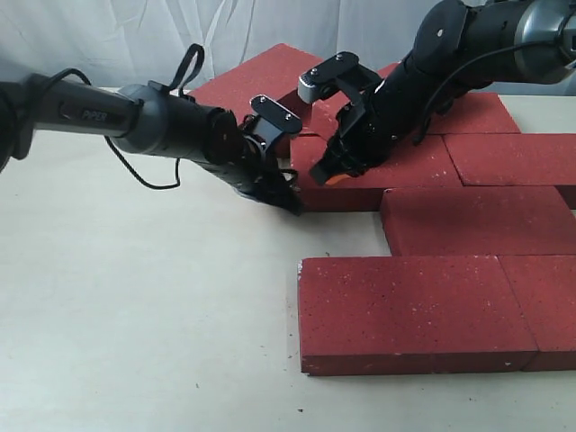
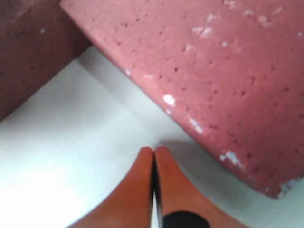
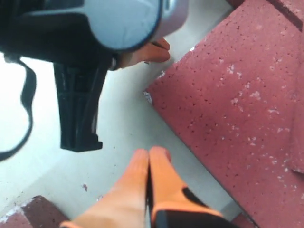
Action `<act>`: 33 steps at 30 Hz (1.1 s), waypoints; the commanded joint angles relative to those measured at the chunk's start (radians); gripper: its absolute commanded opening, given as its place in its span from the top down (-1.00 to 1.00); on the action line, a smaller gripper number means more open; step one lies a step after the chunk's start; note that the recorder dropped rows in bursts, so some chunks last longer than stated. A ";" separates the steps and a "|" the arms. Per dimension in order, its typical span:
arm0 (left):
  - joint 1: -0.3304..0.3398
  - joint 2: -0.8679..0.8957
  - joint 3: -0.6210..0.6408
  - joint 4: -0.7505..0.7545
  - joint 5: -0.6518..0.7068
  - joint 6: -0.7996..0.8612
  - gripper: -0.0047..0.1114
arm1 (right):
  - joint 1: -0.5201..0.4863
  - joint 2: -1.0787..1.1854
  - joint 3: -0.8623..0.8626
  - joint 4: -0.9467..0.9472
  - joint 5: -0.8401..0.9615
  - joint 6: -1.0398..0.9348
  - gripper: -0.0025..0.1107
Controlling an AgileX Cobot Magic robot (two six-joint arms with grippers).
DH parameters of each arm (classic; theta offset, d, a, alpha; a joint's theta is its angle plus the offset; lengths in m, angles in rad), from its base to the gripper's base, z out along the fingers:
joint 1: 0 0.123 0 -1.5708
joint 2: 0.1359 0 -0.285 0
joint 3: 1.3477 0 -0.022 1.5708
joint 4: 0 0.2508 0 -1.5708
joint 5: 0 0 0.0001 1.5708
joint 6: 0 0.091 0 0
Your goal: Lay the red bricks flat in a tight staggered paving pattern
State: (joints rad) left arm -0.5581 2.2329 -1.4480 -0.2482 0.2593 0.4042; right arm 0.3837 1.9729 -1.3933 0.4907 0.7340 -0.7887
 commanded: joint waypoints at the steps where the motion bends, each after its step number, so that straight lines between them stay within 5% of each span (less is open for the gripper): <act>1: 0.009 -0.052 0.000 0.002 0.052 -0.003 0.92 | -0.003 -0.018 0.002 0.019 0.004 -0.004 0.97; 12: 0.009 -0.151 0.000 0.002 0.166 -0.003 0.92 | -0.025 -0.108 -0.103 -0.059 -0.074 0.000 0.97; 18: 0.007 -0.225 0.000 0.002 0.200 0.000 0.92 | -0.204 -0.113 -0.314 -0.104 0.076 0.031 0.97; 26: -0.003 -0.214 0.000 -0.115 0.077 0.157 0.92 | -0.409 0.031 -0.385 -0.104 -0.153 0.123 0.97; 33: -0.016 -0.160 -0.039 -0.119 0.039 0.180 0.92 | -0.461 0.283 -0.732 -0.214 0.045 0.276 0.97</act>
State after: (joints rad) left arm -0.5685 2.0453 -1.4577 -0.3532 0.3129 0.5773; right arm -0.0664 2.1717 -1.9909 0.3401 0.7058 -0.5807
